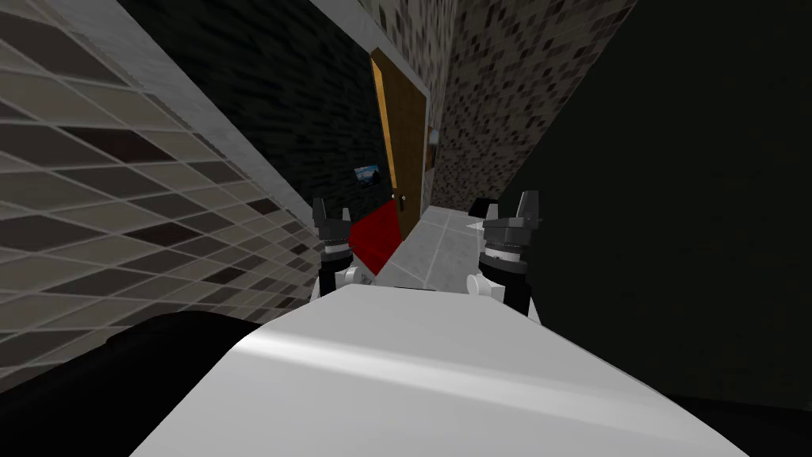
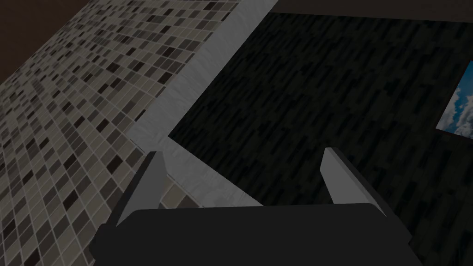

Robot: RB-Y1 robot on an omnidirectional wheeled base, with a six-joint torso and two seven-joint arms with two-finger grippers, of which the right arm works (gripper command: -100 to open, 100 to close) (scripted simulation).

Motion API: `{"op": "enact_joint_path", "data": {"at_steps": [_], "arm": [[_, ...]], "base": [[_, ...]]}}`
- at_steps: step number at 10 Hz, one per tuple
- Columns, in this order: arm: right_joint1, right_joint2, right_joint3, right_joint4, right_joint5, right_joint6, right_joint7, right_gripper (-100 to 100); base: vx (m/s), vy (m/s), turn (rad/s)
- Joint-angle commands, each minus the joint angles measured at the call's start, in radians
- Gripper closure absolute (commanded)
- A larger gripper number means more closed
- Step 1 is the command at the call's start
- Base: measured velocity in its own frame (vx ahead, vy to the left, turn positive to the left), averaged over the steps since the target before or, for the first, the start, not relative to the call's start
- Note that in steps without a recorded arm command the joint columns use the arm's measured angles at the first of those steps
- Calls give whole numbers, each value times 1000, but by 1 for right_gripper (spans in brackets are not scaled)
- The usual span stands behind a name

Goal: Push the door open

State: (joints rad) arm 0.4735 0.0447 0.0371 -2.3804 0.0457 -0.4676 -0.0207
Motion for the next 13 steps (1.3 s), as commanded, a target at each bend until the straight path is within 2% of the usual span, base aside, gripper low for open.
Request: {"op": "enact_joint_path", "data": {"at_steps": [1,3,8,10,11,13], "arm": [[-17,-16,25,25,-2,2,-6,-100],[-34,-29,49,50,-3,4,-12,-100],[-93,-66,136,138,-9,12,-32,-100],[-123,-81,180,183,-13,16,-42,-100],[-131,-85,191,194,-13,17,-45,-100],[-166,-98,243,246,-17,22,-57,-100]], "base": [[185,48,-39],[190,-36,-11],[174,-31,-21],[163,-14,-26],[140,-16,-17],[170,-42,-30]]}}
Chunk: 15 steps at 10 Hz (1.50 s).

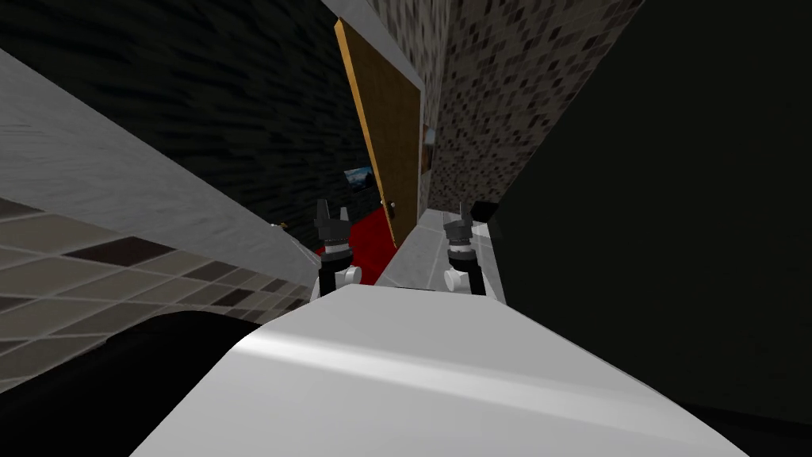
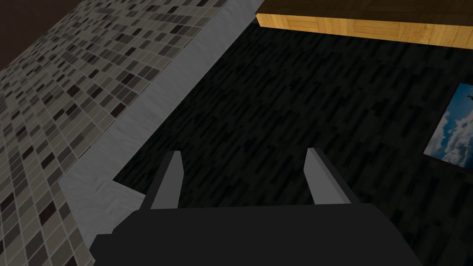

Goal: Push the door open

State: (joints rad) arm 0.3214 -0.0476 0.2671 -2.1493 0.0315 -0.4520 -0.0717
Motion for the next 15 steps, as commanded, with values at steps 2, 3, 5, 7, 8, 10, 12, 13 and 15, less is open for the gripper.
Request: {"op": "enact_joint_path", "data": {"at_steps": [2,3,5,7,8,10,12,13,15], "arm": [[-41,-15,52,54,-5,10,-15,-100],[-50,-18,66,69,-6,11,-18,-100],[-80,-26,108,112,-9,15,-28,-100],[-109,-34,152,156,-12,19,-38,-100],[-120,-36,167,171,-13,21,-42,-100],[-141,-41,197,202,-15,23,-49,-100],[-172,-47,243,248,-19,27,-60,-100],[-182,-49,258,264,-20,29,-63,-100],[-204,-52,289,295,-22,32,-71,-100]], "base": [[173,-36,-22],[148,-27,-26],[145,-20,-24],[121,-16,-25],[125,-31,-22],[115,-16,-19],[139,-36,-30],[118,-8,-16],[105,-19,-22]]}}
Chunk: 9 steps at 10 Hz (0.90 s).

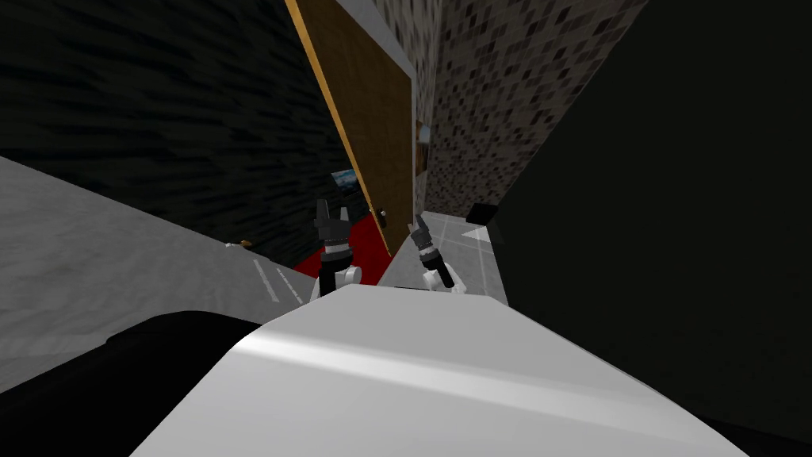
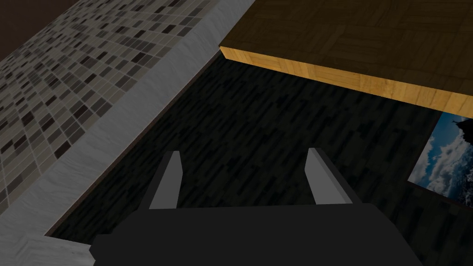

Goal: Push the door open

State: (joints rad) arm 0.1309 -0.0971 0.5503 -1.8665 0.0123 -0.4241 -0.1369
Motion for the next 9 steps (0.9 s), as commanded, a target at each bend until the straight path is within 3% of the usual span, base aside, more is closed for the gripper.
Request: {"op": "enact_joint_path", "data": {"at_steps": [1,2,9], "arm": [[-24,-4,22,28,-4,5,-9,-100],[-45,-7,53,60,-6,8,-17,-100],[-120,-15,162,170,-14,18,-42,-100]], "base": [[107,-2,-14],[117,-10,-43],[114,-20,-18]]}}
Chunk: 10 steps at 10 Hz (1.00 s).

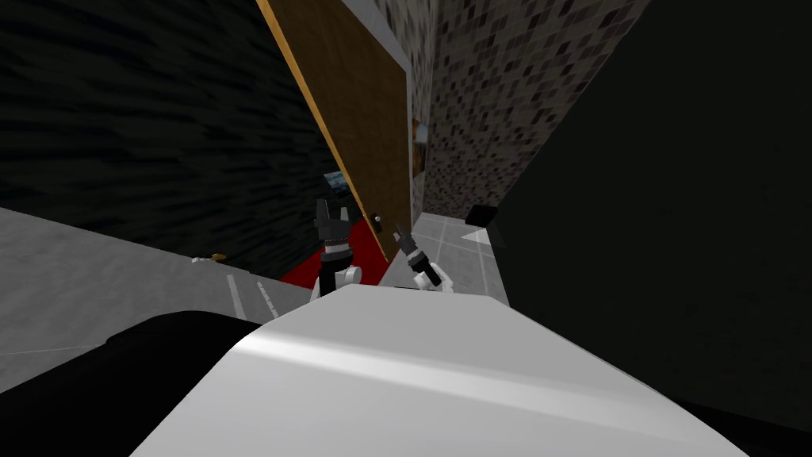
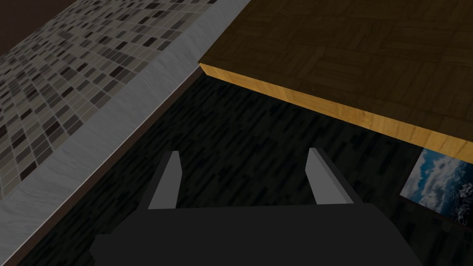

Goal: Push the door open

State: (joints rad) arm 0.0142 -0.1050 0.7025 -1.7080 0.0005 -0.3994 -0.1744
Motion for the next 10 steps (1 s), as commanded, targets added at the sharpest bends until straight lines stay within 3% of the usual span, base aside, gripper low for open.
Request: {"op": "enact_joint_path", "data": {"at_steps": [1,3,8,10], "arm": [[-24,-8,40,43,-4,-4,-12,-100],[-35,-9,55,58,-5,-2,-15,-100],[-115,-12,173,177,-13,8,-43,-100],[-135,-13,201,206,-15,11,-49,-100]], "base": [[114,-29,-36],[90,-5,-12],[152,-15,-28],[130,-23,-19]]}}
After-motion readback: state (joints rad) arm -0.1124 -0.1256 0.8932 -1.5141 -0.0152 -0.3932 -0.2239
